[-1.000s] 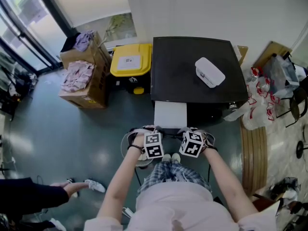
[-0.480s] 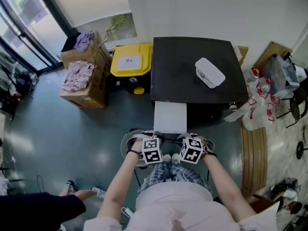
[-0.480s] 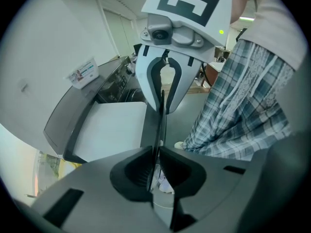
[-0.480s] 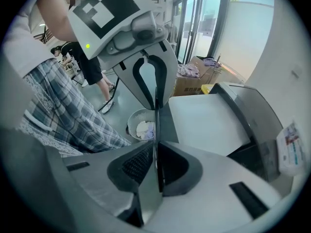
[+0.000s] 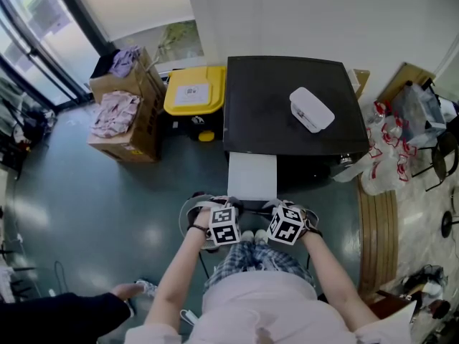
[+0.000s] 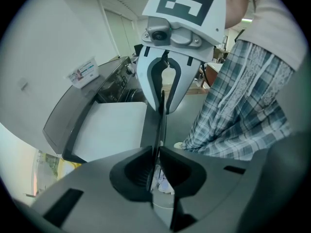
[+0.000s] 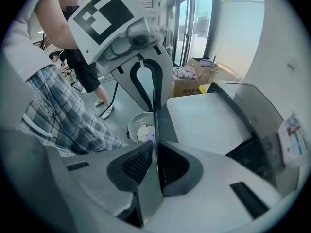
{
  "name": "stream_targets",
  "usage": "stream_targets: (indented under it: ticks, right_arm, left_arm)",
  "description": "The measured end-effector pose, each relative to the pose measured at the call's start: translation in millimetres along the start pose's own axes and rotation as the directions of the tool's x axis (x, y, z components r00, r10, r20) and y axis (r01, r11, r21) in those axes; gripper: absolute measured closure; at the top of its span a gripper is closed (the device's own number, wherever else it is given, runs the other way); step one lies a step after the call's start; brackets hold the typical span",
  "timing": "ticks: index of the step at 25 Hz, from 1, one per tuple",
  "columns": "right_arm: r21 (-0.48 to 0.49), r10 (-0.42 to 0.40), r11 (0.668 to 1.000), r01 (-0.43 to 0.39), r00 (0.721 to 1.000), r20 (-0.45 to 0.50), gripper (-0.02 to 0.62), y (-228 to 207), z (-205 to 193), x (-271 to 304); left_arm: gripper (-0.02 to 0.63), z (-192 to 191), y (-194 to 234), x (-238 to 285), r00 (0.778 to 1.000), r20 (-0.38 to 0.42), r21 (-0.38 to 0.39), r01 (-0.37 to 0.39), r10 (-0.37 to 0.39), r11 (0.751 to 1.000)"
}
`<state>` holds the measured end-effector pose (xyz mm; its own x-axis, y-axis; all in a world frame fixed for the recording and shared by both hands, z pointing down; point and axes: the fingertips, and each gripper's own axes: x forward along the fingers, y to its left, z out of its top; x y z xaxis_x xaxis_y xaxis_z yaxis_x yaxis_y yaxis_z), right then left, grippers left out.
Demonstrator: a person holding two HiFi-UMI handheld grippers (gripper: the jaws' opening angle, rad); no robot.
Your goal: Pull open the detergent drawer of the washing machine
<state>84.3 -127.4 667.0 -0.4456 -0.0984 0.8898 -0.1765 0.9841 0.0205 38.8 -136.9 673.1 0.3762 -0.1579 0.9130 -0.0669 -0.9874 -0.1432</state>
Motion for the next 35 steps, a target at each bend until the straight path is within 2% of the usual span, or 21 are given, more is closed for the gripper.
stream_targets:
  ticks: [4,7,11,12,17,20,22,25,28,30,32,35]
  right_arm:
    - [0.022,0.016,1.000,-0.016,1.000,0.016,0.506,1.8,1.0,0.1]
    - [0.040,0.030,0.999,-0.031,0.999,0.029,0.454,3.7,0.6,0.1]
    - [0.073,0.038,0.996,-0.045,0.995,0.093,0.306,1.9,7.9,-6.9]
    - [0.083,0.032,0.996,-0.040,0.994,0.107,0.295,-0.8,9.2,-8.6]
    - [0.123,-0.009,0.992,-0.011,0.986,0.165,0.282,-16.0,12.8,-15.8]
    - [0.191,-0.069,0.981,0.025,0.972,0.226,0.296,-32.0,15.8,-32.7]
    - [0.257,-0.121,0.965,0.045,0.951,0.285,0.318,-46.4,19.9,-51.0]
    - [0.361,-0.227,0.929,0.081,0.895,0.383,0.348,-73.8,25.7,-85.3]
    - [0.463,-0.355,0.877,0.129,0.823,0.443,0.400,-102.7,22.4,-122.5]
    - [0.532,-0.456,0.830,0.171,0.756,0.469,0.437,-123.7,20.7,-150.5]
    - [0.596,-0.549,0.778,0.201,0.678,0.488,0.474,-142.1,17.8,-178.4]
    - [0.657,-0.653,0.714,0.244,0.571,0.497,0.492,-158.5,12.1,-213.3]
  left_arm:
    - [0.533,0.5,1.1,-2.2,1.000,0.013,-0.010,-0.002,0.002,1.000]
    - [0.409,1.6,0.5,-4.8,1.000,0.028,-0.023,0.009,-0.008,1.000]
    - [0.323,6.2,1.2,-13.6,0.997,0.073,-0.059,0.009,-0.005,0.998]
    - [0.309,6.8,2.3,-15.3,0.997,0.083,-0.068,0.007,-0.001,0.998]
    - [0.301,10.4,14.2,-23.2,0.991,0.132,-0.120,-0.019,0.035,0.993]
    - [0.302,18.0,33.8,-36.9,0.977,0.187,-0.179,-0.067,0.101,0.982]
    - [0.333,23.4,53.0,-50.3,0.959,0.229,-0.229,-0.114,0.167,0.967]
    - [0.426,34.5,87.5,-77.8,0.908,0.306,-0.332,-0.180,0.286,0.926]
    - [0.483,45.0,122.8,-109.1,0.834,0.350,-0.430,-0.261,0.426,0.864]
    - [0.530,49.5,145.9,-131.8,0.772,0.361,-0.490,-0.320,0.523,0.811]
    - [0.547,53.9,165.4,-153.4,0.707,0.369,-0.545,-0.361,0.603,0.757]
    - [0.564,58.3,185.3,-180.0,0.618,0.377,-0.608,-0.397,0.690,0.687]
